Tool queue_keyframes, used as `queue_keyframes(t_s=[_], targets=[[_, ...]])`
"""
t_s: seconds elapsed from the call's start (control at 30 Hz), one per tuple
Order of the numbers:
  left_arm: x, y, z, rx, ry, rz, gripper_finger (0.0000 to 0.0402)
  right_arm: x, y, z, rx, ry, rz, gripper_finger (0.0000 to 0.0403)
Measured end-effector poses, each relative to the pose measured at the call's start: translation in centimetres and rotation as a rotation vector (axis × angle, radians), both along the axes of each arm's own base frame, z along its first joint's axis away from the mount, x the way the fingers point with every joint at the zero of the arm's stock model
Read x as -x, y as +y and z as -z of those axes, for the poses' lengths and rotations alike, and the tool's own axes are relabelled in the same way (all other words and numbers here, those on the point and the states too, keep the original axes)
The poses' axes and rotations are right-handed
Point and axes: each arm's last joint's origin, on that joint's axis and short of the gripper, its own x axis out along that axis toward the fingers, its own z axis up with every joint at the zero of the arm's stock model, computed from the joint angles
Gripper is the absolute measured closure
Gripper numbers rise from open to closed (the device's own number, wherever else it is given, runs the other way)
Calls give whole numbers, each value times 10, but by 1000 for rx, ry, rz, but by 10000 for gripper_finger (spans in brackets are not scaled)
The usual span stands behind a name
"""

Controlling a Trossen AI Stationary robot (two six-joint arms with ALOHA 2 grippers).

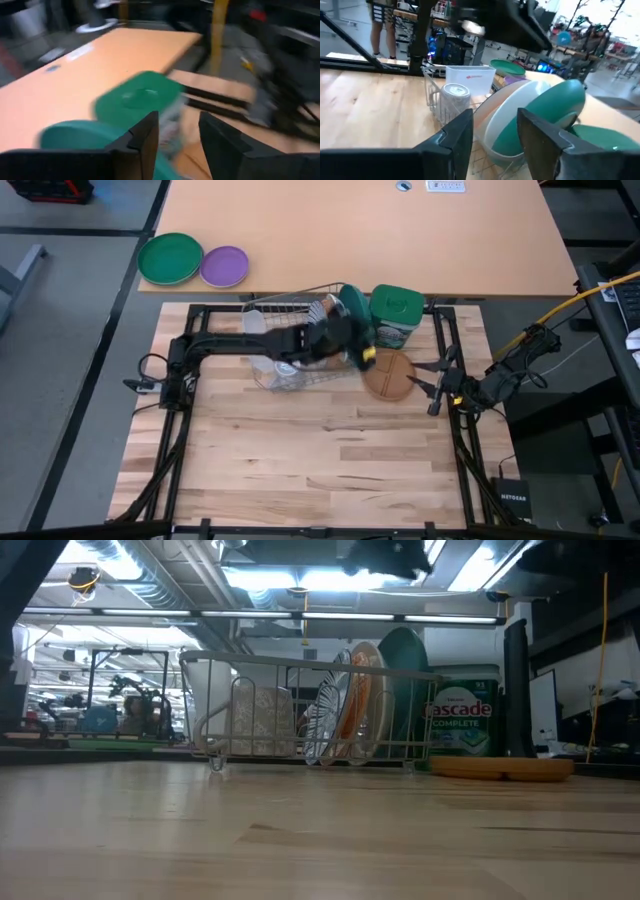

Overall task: Sort dishes
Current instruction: Put the brown plate in the dish rack

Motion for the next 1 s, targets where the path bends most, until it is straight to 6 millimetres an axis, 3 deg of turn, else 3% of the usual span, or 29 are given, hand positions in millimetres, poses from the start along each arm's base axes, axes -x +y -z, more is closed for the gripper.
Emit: queue_keyframes(t_s=[0.2, 0.37, 0.73, 0.9, 1.0], targets=[[-9, -51, 21, -113, 198, 337, 271, 0, 3, 9, -97, 54, -124, 246], [-21, -75, 56, -221, 362, 463, 271, 1, 4, 15, -208, 92, -177, 246], [-50, -66, 142, -209, 543, 472, 271, 2, 3, 19, -389, 78, -133, 246], [-56, -58, 171, -200, 601, 473, 271, 1, 4, 20, -377, 79, -113, 246], [-59, -57, 178, -226, 601, 483, 271, -1, 5, 21, -363, 81, -90, 246]])
